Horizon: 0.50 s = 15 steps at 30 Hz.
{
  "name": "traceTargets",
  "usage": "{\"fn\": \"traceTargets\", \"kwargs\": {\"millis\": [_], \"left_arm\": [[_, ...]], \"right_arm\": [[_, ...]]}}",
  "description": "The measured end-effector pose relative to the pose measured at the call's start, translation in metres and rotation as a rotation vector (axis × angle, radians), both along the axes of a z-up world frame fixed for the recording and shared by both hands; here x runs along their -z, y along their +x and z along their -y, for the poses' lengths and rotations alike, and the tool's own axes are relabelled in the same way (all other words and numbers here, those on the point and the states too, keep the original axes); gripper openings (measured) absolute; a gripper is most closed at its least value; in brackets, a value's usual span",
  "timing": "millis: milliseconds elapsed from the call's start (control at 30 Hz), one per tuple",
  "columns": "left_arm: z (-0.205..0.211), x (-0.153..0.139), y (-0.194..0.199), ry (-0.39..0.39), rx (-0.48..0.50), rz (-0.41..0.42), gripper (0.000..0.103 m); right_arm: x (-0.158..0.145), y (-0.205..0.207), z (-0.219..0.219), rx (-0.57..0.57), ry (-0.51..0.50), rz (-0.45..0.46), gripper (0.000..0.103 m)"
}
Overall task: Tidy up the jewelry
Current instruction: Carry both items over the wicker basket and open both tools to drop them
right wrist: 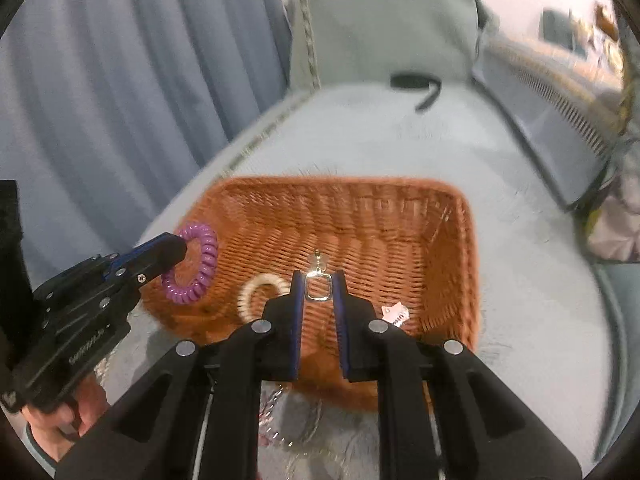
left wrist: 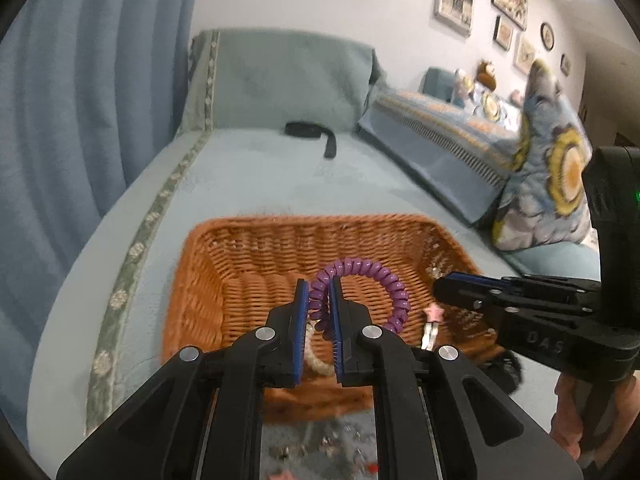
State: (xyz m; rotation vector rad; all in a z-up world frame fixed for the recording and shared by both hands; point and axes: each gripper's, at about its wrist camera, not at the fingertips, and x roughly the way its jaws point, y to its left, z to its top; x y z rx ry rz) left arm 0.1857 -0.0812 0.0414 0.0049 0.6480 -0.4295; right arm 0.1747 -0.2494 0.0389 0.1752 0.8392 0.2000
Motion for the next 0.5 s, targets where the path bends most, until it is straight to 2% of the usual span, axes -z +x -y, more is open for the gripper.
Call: {"fn": "traceTargets", "kwargs": {"millis": [133, 267, 333, 367, 400, 467, 500], "left_arm": [[0.008, 0.021, 0.014, 0.044, 0.003, -0.036, 0.009], [0.010, 0.031, 0.017, 0.057, 0.016, -0.060, 0.010], [0.005, 0.031, 0.014, 0.032, 0.026, -0.072, 0.014], [0.003, 0.029, 0.012, 0.017, 0.026, -0.073, 0.024], [-0.003, 0.025, 0.008, -0.003, 0.028, -0.070, 0.027], [-0.012, 0.017, 0.000, -0.036, 0.029, -0.060, 0.027], [-0.020, 0.012, -0.006, -0.062, 0.029, -0.059, 0.027]], "right_arm": [[0.023, 0.015, -0.001, 0.014, -0.026, -0.074, 0.012], [0.031, 0.015, 0.000, 0.019, -0.028, -0.098, 0.013], [0.031, 0.012, 0.003, 0.018, 0.004, -0.107, 0.014], [0.029, 0.010, 0.006, 0.019, 0.014, -0.101, 0.017], [0.026, 0.008, 0.008, 0.023, 0.010, -0.093, 0.019], [0.019, -0.004, 0.008, 0.026, -0.001, -0.072, 0.028], [0.016, -0.009, 0.008, 0.022, 0.005, -0.060, 0.028]]}}
